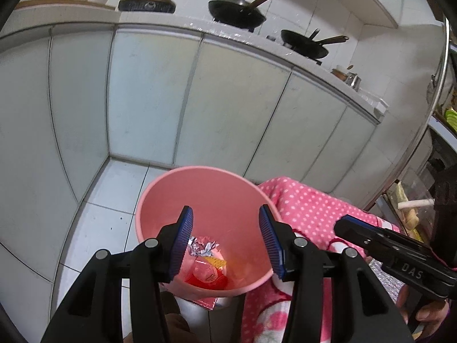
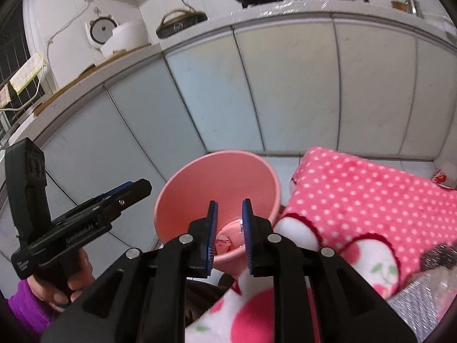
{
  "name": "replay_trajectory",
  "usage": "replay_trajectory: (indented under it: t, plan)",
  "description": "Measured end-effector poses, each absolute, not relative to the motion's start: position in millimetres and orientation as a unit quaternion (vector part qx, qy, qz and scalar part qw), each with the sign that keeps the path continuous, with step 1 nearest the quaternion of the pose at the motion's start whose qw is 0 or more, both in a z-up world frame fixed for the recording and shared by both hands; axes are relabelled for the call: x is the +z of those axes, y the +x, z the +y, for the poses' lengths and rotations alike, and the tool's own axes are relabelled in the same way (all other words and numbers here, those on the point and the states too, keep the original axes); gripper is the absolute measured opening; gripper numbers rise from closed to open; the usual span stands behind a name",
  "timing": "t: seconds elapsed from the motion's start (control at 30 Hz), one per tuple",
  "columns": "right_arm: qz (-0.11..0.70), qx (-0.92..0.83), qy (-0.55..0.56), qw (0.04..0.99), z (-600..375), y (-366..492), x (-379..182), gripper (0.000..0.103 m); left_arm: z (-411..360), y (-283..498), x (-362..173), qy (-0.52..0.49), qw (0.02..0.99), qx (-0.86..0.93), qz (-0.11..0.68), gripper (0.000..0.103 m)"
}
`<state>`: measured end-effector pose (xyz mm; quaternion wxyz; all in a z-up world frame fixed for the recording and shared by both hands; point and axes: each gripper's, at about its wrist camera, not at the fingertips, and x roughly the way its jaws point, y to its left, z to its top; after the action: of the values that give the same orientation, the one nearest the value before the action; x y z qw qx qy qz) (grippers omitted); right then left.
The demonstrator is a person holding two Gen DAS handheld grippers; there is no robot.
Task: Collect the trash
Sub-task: 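Move both tools back over the table toward the remaining trash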
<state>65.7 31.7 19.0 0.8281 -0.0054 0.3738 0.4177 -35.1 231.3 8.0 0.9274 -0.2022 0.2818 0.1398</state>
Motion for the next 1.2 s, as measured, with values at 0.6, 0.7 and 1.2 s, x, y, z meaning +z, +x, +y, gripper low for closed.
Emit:
replay_trajectory:
  t: [0.6, 0.7, 1.2]
  plan:
    - [0.355, 0.315, 0.075, 0.877, -136.9, 29.0, 32.5, 0.018, 133.9, -46.2, 39.2, -0.141, 0.954, 0.027, 0.263, 0.047]
    - [0.355, 0.287, 0.091, 0.885, -169.7, 26.4, 28.3, 0.018, 109.3, -41.6, 34.5, -0.128, 0.953, -0.002, 0.275, 0.047]
    - [0.377, 0.177, 0.130, 0.900, -282.2, 2.2, -16.2, 0.018, 11.3, -21.5, -5.0, -0.087, 0.924, -0.116, 0.353, 0.045]
